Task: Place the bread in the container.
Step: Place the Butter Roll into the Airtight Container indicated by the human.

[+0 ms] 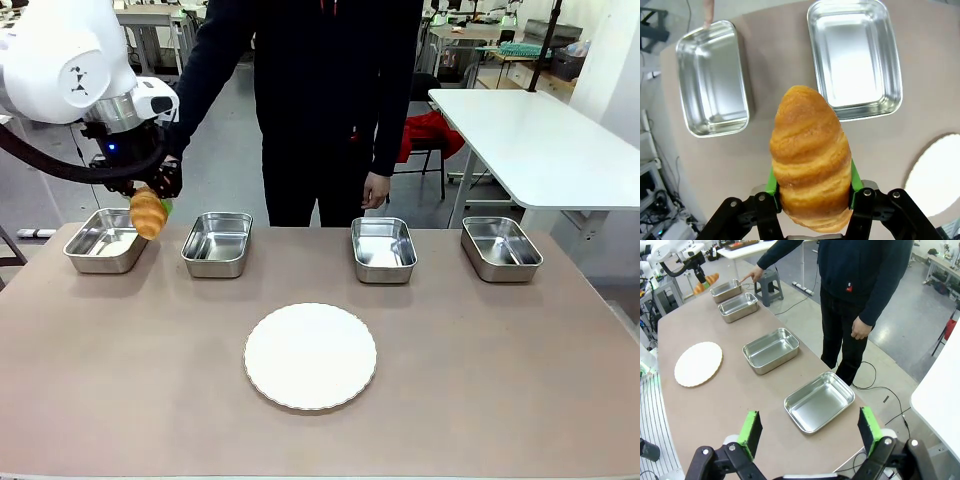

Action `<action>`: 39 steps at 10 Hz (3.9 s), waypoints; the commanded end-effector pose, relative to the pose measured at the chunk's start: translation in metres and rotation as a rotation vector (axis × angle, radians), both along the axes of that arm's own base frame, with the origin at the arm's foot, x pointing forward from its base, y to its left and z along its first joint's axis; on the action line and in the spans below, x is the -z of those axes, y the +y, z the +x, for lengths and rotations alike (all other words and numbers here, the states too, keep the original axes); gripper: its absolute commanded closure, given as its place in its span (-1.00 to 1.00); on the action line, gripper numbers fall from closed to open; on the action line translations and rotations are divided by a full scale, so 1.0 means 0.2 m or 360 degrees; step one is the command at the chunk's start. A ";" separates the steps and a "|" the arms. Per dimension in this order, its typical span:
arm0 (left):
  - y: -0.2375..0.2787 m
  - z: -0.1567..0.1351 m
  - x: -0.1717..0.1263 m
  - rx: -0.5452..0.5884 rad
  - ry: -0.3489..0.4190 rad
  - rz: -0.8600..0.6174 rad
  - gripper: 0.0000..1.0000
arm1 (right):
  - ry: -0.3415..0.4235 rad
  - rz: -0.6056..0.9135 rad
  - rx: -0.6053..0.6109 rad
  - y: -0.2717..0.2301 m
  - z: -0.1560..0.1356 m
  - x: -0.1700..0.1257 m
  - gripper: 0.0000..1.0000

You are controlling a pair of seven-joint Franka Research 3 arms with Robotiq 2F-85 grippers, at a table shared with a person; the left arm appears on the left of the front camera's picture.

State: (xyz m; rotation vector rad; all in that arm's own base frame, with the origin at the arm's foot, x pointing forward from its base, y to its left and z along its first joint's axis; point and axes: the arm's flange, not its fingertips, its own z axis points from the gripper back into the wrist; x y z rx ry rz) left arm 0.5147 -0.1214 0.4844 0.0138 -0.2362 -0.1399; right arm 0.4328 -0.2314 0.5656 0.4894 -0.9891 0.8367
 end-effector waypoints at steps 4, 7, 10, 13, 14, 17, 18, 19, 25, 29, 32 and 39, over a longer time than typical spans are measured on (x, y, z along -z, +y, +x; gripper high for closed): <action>0.22 0.20 0.07 -0.0074 0.0033 0.0116 -0.13 | -0.0011 0.0003 -0.0005 0.00 -0.01 -0.01 -1.00; 0.45 0.27 0.22 0.0077 0.0050 0.0248 -0.13 | -0.0011 0.0003 -0.0005 0.00 -0.01 -0.01 -1.00; 0.60 0.45 0.32 0.0152 0.0149 0.0197 -0.13 | -0.0011 0.0003 -0.0005 0.00 -0.01 -0.01 -1.00; 0.65 0.55 0.42 0.0220 0.0183 0.0168 -0.13 | -0.0011 0.0003 -0.0005 0.00 -0.01 -0.01 -1.00; 0.66 0.58 0.43 0.0224 0.0175 0.0169 -0.13 | -0.0011 0.0003 -0.0005 0.00 -0.01 -0.01 -1.00; 0.68 0.62 0.46 0.0222 0.0171 0.0181 -0.13 | -0.0011 0.0003 -0.0005 0.00 -0.01 -0.01 -1.00; 0.67 0.62 0.47 0.0265 0.0113 0.0179 -1.00 | -0.0011 0.0003 -0.0005 0.00 -0.01 -0.01 -1.00; 0.67 0.63 0.47 0.0269 0.0110 0.0174 -1.00 | -0.0011 0.0003 -0.0005 0.00 -0.01 -0.01 -1.00; 0.68 0.64 0.50 0.0301 0.0118 0.0148 -1.00 | -0.0011 0.0003 -0.0005 0.00 -0.01 -0.01 -1.00; 0.66 0.62 0.50 0.0253 0.0138 0.0178 -1.00 | -0.0011 0.0003 -0.0005 0.00 -0.01 -0.01 -1.00; 0.66 0.62 0.50 0.0253 0.0138 0.0178 -1.00 | -0.0011 0.0003 -0.0005 0.00 -0.01 -0.01 -1.00; 0.49 -0.22 0.24 0.0007 -0.0100 0.0112 -1.00 | -0.0011 0.0003 -0.0005 0.00 -0.01 -0.01 -1.00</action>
